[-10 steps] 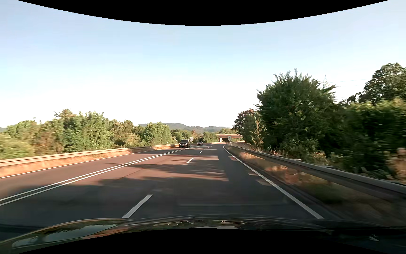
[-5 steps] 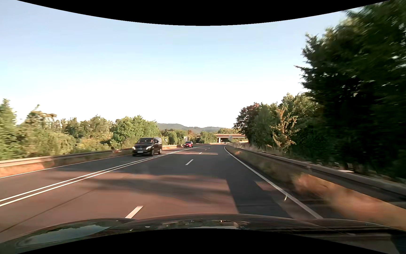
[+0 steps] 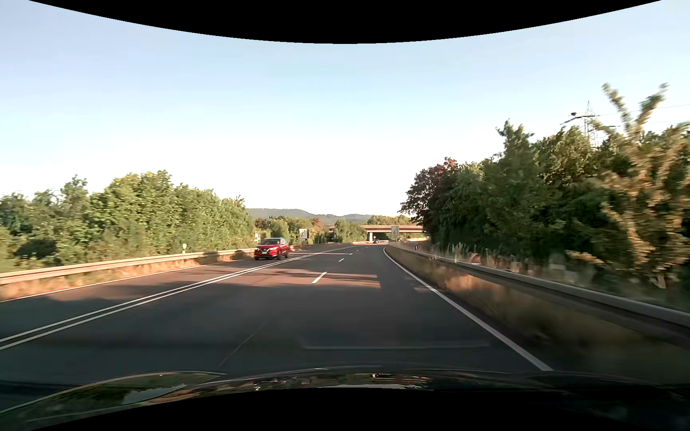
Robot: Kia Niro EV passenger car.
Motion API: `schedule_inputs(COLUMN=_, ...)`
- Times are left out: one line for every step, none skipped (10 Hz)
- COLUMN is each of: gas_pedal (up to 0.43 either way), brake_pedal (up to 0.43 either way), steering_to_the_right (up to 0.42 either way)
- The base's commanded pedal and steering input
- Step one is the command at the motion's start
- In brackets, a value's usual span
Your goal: Follow the waypoints while adhering to traffic rules and regulations
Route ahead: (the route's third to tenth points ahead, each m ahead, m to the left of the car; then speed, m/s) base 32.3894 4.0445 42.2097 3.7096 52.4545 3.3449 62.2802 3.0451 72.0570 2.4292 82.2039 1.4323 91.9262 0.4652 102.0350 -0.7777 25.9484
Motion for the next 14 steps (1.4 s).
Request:
schedule_inputs(gas_pedal=0.197, brake_pedal=0.0, steering_to_the_right=0.007)
schedule_inputs(gas_pedal=0.197, brake_pedal=0.0, steering_to_the_right=0.008)
schedule_inputs(gas_pedal=0.189, brake_pedal=0.0, steering_to_the_right=0.009)
schedule_inputs(gas_pedal=0.189, brake_pedal=0.0, steering_to_the_right=0.009)
schedule_inputs(gas_pedal=0.177, brake_pedal=0.0, steering_to_the_right=0.009)
schedule_inputs(gas_pedal=0.177, brake_pedal=0.0, steering_to_the_right=0.009)
schedule_inputs(gas_pedal=0.177, brake_pedal=0.0, steering_to_the_right=0.009)
schedule_inputs(gas_pedal=0.177, brake_pedal=0.0, steering_to_the_right=0.009)
schedule_inputs(gas_pedal=0.169, brake_pedal=0.0, steering_to_the_right=0.009)
schedule_inputs(gas_pedal=0.169, brake_pedal=0.0, steering_to_the_right=0.009)
schedule_inputs(gas_pedal=0.157, brake_pedal=0.0, steering_to_the_right=0.009)
schedule_inputs(gas_pedal=0.157, brake_pedal=0.0, steering_to_the_right=0.009)
schedule_inputs(gas_pedal=0.15, brake_pedal=0.0, steering_to_the_right=0.009)
schedule_inputs(gas_pedal=0.138, brake_pedal=0.0, steering_to_the_right=0.009)
